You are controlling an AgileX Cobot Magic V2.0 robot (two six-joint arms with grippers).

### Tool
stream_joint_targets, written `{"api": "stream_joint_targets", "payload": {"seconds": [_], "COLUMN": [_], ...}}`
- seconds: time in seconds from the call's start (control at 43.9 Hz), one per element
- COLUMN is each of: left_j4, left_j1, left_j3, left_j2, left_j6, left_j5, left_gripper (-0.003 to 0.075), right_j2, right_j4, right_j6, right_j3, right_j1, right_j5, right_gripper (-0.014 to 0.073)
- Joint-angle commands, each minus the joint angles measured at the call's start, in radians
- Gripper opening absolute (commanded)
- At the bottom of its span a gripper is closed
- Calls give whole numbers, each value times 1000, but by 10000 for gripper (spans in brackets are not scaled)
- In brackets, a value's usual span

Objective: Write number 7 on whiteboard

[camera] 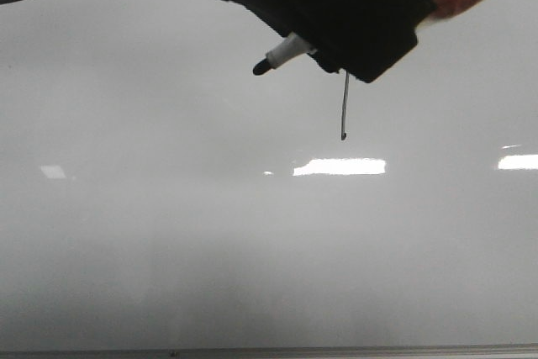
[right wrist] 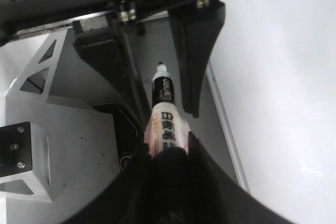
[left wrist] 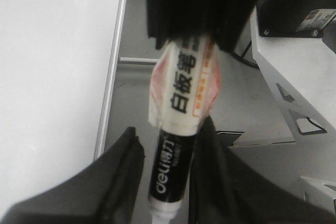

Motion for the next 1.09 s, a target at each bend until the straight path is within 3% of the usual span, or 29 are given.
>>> {"api": "stream_joint_targets", "payload": {"seconds": [0.0, 0.228, 0.296, 0.41, 0.502, 0.638, 0.752, 0.889, 1.072], "left_j4": [-57, -57, -41, 27, 139, 398, 640, 802, 797], "left_j1": [-9, -9, -5, 7, 38, 122, 230, 384, 599], "left_j3": [-33, -33, -33, -33, -33, -33, -33, -26, 63], "left_j2": [-30, -30, -30, -30, -32, -45, -59, -65, -97], "left_j6": [-1, -1, -1, -52, -179, -497, -775, -936, -962], "left_j5": [-40, -35, -33, -31, -31, -27, 20, 87, 11], "left_gripper": [132, 38, 29, 29, 29, 29, 29, 29, 29], "right_j2": [-13, -13, -18, -54, -106, -180, -246, -302, -315], "right_j4": [49, 40, -1, -122, -269, -479, -582, -605, -605], "right_j6": [-3, 2, 36, 168, 341, 614, 789, 822, 822], "right_j3": [-24, -24, -30, -43, -43, -40, -22, 8, 48], "right_j1": [-1, -1, -5, -43, -87, -137, -148, -148, -148], "right_j5": [-33, -31, -32, -36, -36, -13, -12, -21, -33], "right_gripper": [-5, 444, 505, 498, 498, 498, 498, 498, 498]}}
